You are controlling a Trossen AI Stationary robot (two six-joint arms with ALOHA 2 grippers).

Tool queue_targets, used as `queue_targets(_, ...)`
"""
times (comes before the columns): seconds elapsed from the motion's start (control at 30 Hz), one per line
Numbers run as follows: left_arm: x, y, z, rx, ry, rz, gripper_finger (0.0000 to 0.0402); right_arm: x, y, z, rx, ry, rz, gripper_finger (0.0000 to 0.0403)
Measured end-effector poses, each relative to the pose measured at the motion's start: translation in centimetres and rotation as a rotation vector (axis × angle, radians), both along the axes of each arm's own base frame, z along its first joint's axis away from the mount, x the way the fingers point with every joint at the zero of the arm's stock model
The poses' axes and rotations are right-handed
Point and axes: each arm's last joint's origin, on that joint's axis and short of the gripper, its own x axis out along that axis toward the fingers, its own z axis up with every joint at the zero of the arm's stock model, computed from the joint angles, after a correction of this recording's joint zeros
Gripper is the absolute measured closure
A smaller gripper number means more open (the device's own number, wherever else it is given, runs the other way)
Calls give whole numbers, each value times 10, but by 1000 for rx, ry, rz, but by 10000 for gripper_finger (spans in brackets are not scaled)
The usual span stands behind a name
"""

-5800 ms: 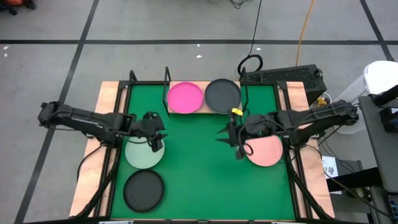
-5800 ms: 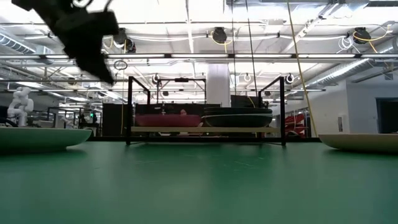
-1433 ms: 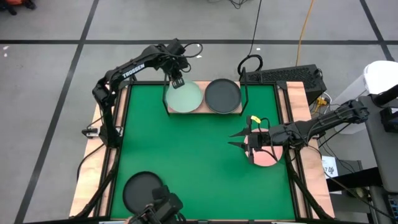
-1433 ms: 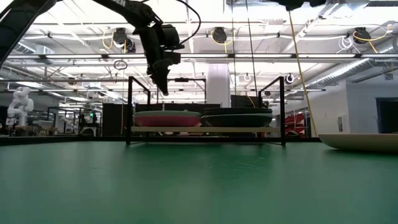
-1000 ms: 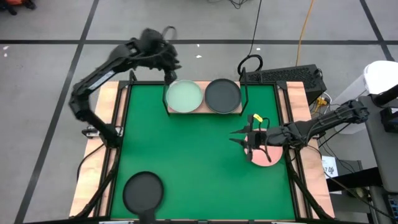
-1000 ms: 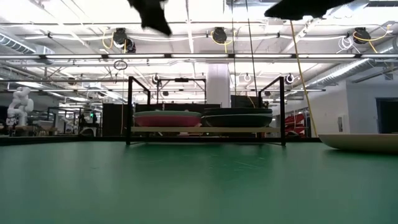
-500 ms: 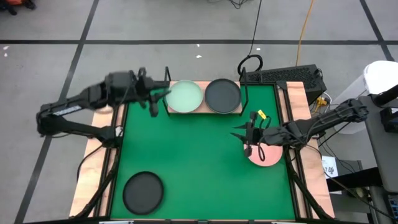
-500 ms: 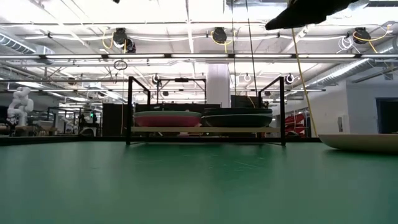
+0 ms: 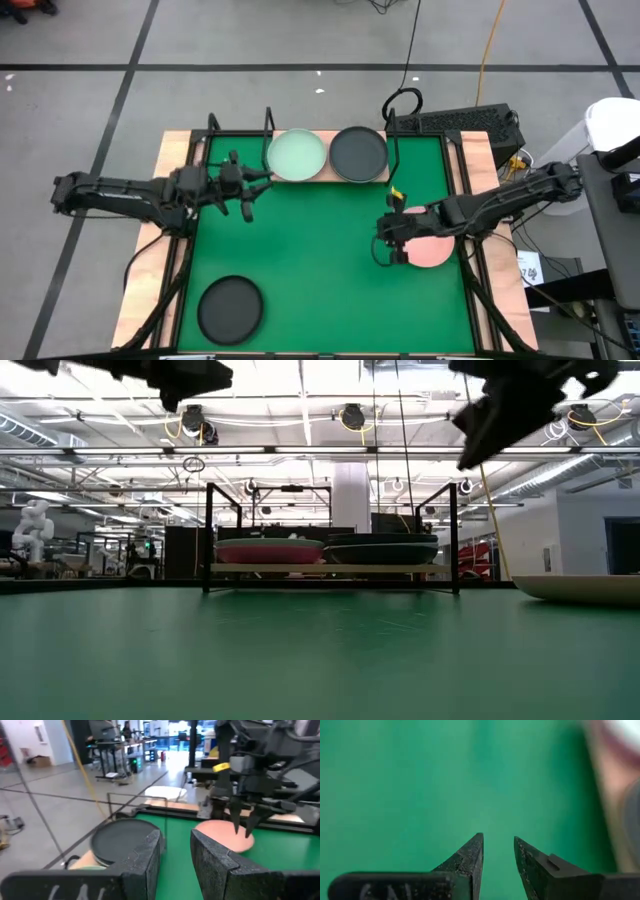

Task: Place and stack plates onto a shelf
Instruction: Stack the light pink plate on top of the green plate on the shelf

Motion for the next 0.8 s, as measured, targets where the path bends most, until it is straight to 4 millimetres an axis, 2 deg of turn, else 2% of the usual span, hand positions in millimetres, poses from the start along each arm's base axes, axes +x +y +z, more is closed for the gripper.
queue_targets(0.23,0,-7,-25,-9,-41,-35,289,-8,10,-22,87,228,-66,277)
queue_targets(0.47,0,-7,-24,-14,-54,-34,289,-8,15,-36,133,353,-139,242)
queue_targets(0.8,-1,-7,-27,-38,-29,-34,289,-23,10,-71,178,478,-355,238)
